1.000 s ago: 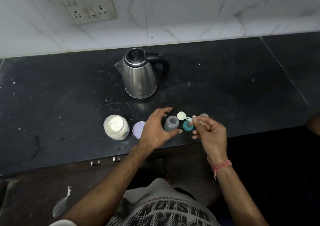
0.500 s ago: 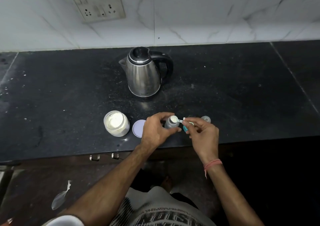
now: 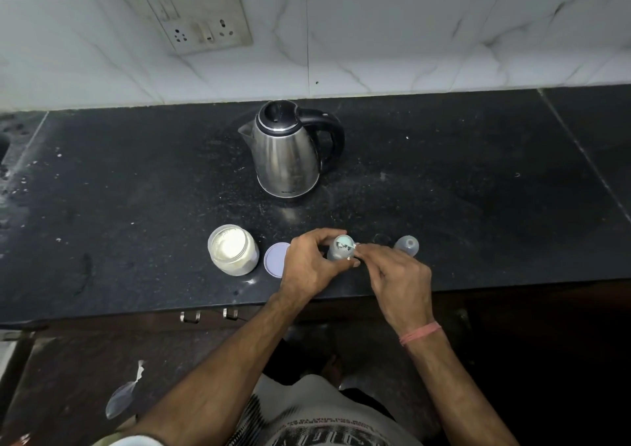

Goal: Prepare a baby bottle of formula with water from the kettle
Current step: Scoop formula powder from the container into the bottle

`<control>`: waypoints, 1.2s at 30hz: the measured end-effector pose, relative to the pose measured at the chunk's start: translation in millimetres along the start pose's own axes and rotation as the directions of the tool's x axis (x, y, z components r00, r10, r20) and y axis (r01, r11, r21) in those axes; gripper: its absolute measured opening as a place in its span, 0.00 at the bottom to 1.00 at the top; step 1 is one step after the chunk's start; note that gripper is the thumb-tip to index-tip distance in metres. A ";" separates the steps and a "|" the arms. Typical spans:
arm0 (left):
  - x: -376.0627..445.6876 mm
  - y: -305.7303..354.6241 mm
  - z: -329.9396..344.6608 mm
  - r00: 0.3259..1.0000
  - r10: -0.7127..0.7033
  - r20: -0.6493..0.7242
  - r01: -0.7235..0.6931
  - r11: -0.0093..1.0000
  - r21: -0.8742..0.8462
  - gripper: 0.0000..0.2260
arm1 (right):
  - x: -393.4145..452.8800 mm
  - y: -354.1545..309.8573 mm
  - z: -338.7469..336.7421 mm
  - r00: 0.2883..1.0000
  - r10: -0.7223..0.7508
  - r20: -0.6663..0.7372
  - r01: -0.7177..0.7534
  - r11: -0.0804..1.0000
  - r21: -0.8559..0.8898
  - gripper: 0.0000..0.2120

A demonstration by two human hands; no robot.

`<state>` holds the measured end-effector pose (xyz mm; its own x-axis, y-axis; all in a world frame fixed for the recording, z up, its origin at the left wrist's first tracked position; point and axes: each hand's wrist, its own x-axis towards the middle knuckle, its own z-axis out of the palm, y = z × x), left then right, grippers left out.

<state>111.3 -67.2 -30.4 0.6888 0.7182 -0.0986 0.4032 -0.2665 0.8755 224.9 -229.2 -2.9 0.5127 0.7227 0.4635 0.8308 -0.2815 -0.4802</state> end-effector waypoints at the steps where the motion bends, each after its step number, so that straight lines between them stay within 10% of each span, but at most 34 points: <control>1: 0.2 -0.1 0.4 1.000 -0.005 -0.002 0.005 1.000 -0.005 0.27 | 0.1 0.2 0.4 1.000 -0.008 0.002 0.008 1.000 -0.002 0.12; 36: -1.4 -3.2 7.6 0.999 0.002 -0.051 -0.002 1.000 -0.009 0.26 | 0.6 2.9 2.6 0.996 -0.067 -0.065 0.069 0.997 0.030 0.07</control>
<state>113.7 -72.3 -36.6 0.6580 0.7495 -0.0726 0.3962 -0.2626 0.8798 227.1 -228.0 -6.0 0.4689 0.6974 0.5420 0.8574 -0.2118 -0.4691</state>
